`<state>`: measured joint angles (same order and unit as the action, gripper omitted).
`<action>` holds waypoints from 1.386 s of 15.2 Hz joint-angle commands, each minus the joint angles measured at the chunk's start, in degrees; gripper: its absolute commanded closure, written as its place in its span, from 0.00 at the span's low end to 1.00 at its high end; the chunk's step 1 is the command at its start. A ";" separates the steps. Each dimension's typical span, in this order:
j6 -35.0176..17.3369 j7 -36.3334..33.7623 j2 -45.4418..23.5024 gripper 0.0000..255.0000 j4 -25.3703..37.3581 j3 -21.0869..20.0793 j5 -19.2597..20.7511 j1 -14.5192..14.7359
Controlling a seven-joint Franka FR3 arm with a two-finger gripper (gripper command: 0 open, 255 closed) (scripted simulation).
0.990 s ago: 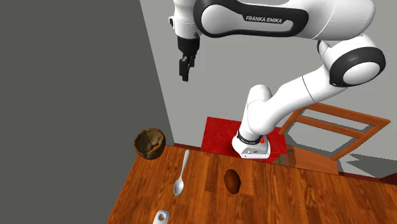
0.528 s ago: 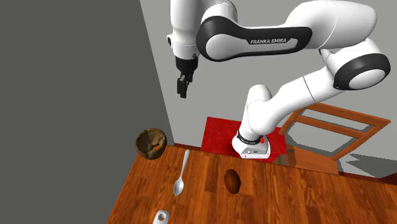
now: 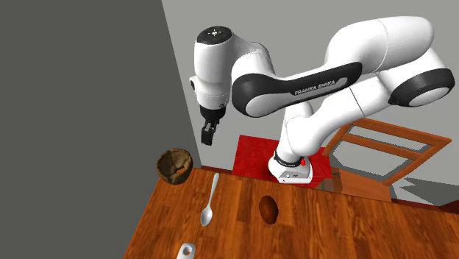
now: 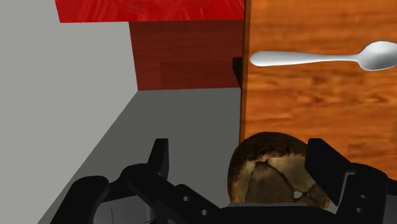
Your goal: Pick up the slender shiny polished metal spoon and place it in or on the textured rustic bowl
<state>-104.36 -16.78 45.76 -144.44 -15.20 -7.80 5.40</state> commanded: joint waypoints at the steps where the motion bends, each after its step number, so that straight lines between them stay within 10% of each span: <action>1: -2.55 -2.35 -0.99 0.00 -1.07 -2.55 -1.34 0.83; 12: -18.57 -16.69 -13.15 0.00 -2.29 -19.10 -5.66 2.82; 21: -30.42 -31.54 -28.78 0.00 2.11 -34.33 1.48 -2.86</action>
<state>-133.57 -46.98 18.50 -142.56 -48.29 -7.40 3.32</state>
